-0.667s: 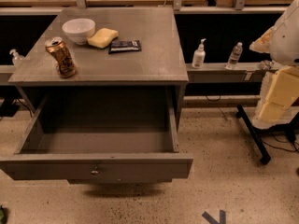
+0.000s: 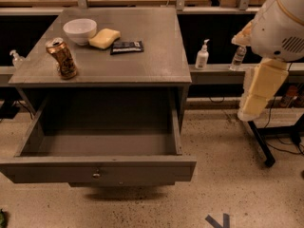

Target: Close top drawer

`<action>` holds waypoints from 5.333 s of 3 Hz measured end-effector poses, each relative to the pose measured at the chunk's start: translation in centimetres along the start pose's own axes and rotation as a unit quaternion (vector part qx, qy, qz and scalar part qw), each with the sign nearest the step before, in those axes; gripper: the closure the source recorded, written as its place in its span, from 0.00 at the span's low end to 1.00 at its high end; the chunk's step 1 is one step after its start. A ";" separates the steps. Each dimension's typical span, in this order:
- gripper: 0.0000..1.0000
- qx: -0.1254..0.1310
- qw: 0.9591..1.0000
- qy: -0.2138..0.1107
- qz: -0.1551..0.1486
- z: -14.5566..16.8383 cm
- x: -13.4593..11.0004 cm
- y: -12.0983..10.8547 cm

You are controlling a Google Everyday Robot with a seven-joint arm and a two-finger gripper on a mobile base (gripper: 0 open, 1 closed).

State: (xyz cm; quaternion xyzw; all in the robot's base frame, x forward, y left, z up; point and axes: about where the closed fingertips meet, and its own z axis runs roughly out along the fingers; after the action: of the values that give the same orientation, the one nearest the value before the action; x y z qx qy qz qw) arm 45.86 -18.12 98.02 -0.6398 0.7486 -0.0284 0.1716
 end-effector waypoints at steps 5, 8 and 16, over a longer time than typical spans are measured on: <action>0.00 -0.067 0.997 0.017 0.032 15.6 -7.7 2.7; 0.00 -0.085 0.993 -0.027 0.074 29.0 -8.0 8.6; 0.28 0.064 0.993 -0.032 -0.089 34.9 -12.2 2.2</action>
Offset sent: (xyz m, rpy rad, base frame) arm 0.0254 0.0703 0.0016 0.0181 -0.0341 0.1075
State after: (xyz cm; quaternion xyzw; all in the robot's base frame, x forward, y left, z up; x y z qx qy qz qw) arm 55.55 0.26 67.32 -0.6922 0.6795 -0.0710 0.2328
